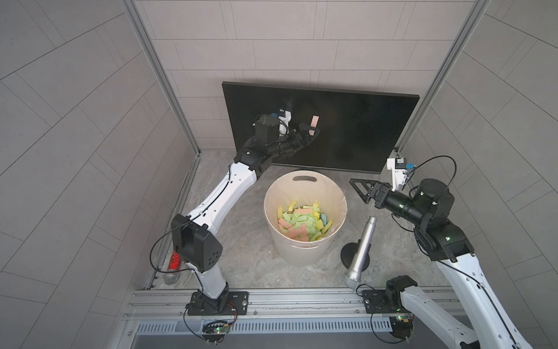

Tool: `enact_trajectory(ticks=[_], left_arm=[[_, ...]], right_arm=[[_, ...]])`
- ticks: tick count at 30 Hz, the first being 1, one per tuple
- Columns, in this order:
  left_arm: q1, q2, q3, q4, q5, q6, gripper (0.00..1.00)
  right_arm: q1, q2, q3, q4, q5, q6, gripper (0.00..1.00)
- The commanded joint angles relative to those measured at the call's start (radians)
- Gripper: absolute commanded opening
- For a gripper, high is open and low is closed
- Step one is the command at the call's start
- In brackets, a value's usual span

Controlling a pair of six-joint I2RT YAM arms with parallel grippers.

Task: Remove the sticky note from the monitor
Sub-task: Tear off the sticky note from the monitor.

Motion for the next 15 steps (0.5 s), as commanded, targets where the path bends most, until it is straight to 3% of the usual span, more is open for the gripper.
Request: enact_trajectory(ticks=[1,15], left_arm=[[-0.015,0.020,0.034,0.038,-0.065,-0.023,1.00],[-0.080,0.038,0.039,0.080,-0.219,-0.025,0.98]], right_arm=[[-0.010,-0.028,-0.015,0.012,0.010,-0.006,1.00],[-0.016,-0.087,-0.046,0.006,0.022,-0.018,1.00]])
